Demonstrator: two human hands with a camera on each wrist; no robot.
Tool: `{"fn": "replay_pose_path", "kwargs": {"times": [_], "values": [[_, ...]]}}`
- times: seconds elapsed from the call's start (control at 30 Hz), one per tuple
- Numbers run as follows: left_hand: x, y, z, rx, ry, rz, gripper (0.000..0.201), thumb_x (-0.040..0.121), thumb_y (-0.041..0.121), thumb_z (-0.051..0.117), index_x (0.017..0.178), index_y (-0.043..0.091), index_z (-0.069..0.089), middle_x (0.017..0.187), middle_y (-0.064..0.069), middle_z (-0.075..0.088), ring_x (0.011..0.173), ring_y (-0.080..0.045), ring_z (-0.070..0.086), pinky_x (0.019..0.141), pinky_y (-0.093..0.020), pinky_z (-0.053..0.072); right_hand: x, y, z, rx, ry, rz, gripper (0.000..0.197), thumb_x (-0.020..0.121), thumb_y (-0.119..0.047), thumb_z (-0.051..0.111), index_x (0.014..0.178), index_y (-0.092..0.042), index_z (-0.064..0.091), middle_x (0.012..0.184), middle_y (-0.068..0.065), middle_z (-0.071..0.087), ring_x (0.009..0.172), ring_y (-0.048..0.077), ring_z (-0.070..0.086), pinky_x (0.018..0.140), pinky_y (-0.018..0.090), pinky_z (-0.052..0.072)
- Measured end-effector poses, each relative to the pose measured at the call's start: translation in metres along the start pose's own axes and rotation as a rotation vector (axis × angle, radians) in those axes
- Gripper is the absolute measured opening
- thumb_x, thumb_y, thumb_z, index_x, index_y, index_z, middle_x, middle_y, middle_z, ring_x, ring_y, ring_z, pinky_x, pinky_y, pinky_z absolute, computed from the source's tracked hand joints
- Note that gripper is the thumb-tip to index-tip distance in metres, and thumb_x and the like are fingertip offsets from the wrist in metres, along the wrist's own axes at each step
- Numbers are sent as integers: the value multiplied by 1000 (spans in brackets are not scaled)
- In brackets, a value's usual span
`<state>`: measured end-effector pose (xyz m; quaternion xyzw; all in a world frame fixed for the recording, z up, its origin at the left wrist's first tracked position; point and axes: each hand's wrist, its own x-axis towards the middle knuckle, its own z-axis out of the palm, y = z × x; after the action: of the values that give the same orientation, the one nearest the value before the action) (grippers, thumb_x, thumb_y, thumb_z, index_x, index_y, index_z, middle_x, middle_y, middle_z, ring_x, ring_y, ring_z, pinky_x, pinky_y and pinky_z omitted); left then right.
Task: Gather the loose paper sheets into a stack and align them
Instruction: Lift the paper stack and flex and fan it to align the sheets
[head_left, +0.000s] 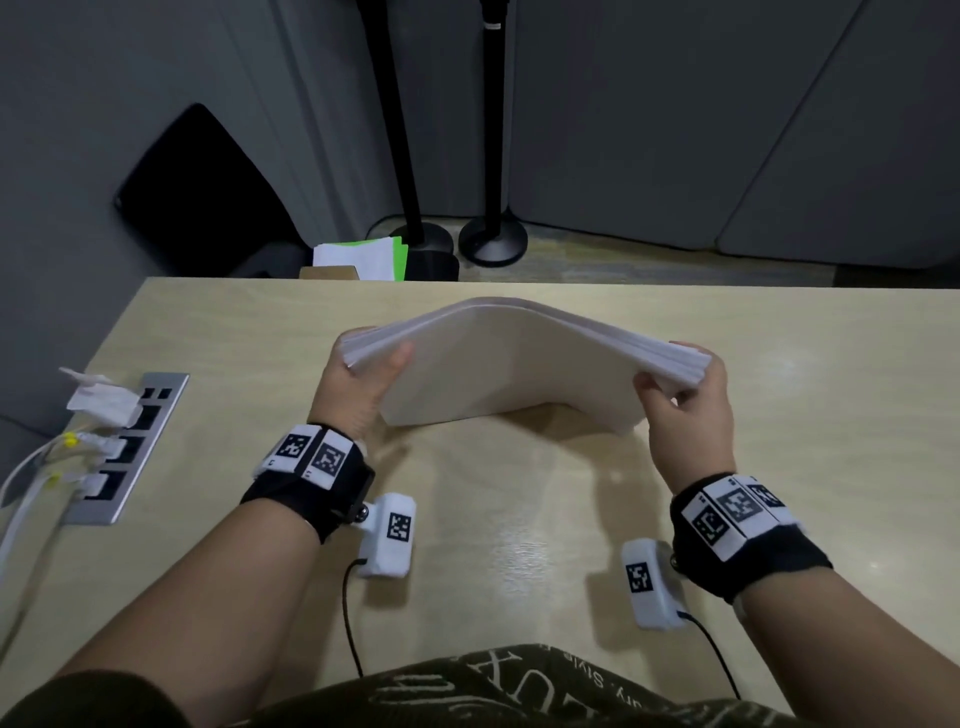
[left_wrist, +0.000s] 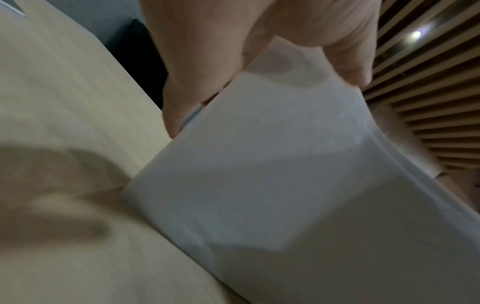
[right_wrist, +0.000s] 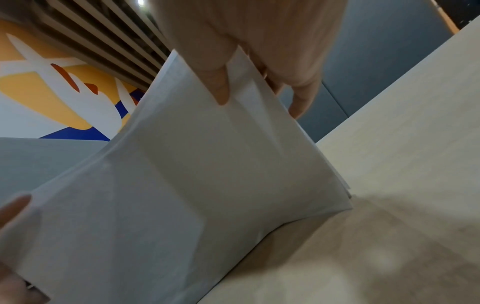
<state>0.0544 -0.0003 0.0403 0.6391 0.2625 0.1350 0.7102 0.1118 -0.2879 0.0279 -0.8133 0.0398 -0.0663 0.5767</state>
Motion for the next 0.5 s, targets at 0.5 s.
{"fn": "replay_pose_path", "kwargs": {"times": [0.5], "values": [[12, 15, 14, -55, 138, -21, 9, 85, 37, 52, 87, 29, 56, 86, 6, 58, 78, -11, 56, 76, -34, 45, 5, 4, 3, -17, -22, 60, 30, 87, -19, 63, 116, -19, 54, 97, -5, 60, 92, 18, 57, 70, 22, 40]]}}
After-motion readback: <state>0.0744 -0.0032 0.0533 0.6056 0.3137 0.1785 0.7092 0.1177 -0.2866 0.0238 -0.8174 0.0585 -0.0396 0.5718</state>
